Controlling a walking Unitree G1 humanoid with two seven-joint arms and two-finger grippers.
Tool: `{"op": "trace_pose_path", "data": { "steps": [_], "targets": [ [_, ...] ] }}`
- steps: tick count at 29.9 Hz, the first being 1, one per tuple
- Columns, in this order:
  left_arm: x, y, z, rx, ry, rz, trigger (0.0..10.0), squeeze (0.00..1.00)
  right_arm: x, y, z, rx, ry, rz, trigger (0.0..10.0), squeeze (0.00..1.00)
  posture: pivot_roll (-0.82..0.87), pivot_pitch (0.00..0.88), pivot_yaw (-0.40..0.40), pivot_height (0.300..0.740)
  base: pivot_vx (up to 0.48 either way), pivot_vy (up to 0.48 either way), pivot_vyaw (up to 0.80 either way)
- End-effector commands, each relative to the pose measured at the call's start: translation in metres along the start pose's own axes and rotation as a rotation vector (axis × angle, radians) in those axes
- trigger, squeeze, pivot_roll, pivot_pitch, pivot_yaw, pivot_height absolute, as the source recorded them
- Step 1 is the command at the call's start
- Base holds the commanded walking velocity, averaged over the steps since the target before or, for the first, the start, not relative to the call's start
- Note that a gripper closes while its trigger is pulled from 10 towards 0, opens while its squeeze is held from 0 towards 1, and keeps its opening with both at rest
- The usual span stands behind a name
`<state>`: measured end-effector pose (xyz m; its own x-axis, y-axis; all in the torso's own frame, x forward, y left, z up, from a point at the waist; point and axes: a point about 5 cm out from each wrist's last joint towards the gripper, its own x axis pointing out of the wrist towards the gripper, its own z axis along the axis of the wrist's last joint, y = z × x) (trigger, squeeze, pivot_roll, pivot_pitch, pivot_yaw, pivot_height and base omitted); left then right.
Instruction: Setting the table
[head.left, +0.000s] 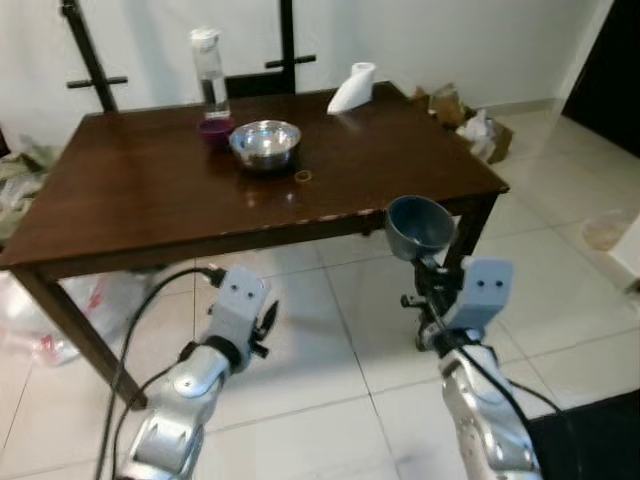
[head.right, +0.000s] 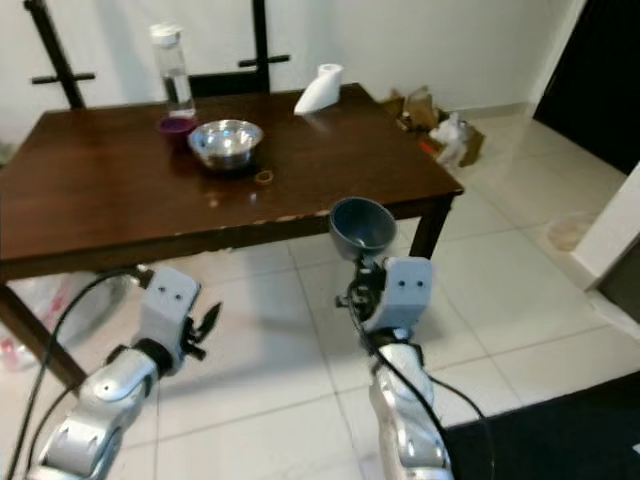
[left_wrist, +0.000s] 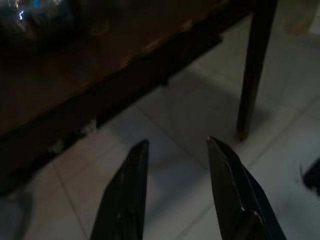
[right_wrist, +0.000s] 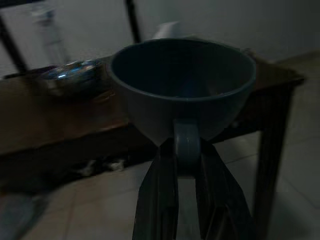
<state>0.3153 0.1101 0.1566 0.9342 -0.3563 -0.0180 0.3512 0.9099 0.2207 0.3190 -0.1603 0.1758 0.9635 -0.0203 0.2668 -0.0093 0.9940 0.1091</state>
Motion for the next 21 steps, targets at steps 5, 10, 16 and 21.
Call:
{"op": "trace_pose_path", "data": {
  "steps": [5,10,16,21],
  "targets": [
    [-0.0028,0.0038,-0.0070,0.006,0.021,0.010,10.0,0.00,0.0002,0.0019,-0.0003,0.004,-0.012,-0.002,10.0,0.00,0.06,0.068,0.097,0.740,0.480,0.000,-0.20],
    [-0.0027,0.0040,-0.0070,0.007,0.021,0.010,10.0,0.00,0.0005,0.0026,-0.0005,0.002,-0.014,-0.001,10.0,0.00,0.06,0.069,0.098,0.740,0.475,0.000,-0.51],
    [-0.0025,0.0038,-0.0057,0.009,0.009,0.008,10.0,0.00,0.0009,0.0034,0.0011,-0.031,-0.030,0.003,10.0,0.00,0.06,0.070,0.099,0.740,0.480,0.000,0.00],
    [-0.0029,0.0042,0.0026,0.020,-0.043,-0.008,10.0,0.00,0.0033,0.0038,0.0068,-0.053,-0.061,-0.002,10.0,0.00,0.06,0.076,0.101,0.740,0.480,0.000,0.00]
  ]
}}
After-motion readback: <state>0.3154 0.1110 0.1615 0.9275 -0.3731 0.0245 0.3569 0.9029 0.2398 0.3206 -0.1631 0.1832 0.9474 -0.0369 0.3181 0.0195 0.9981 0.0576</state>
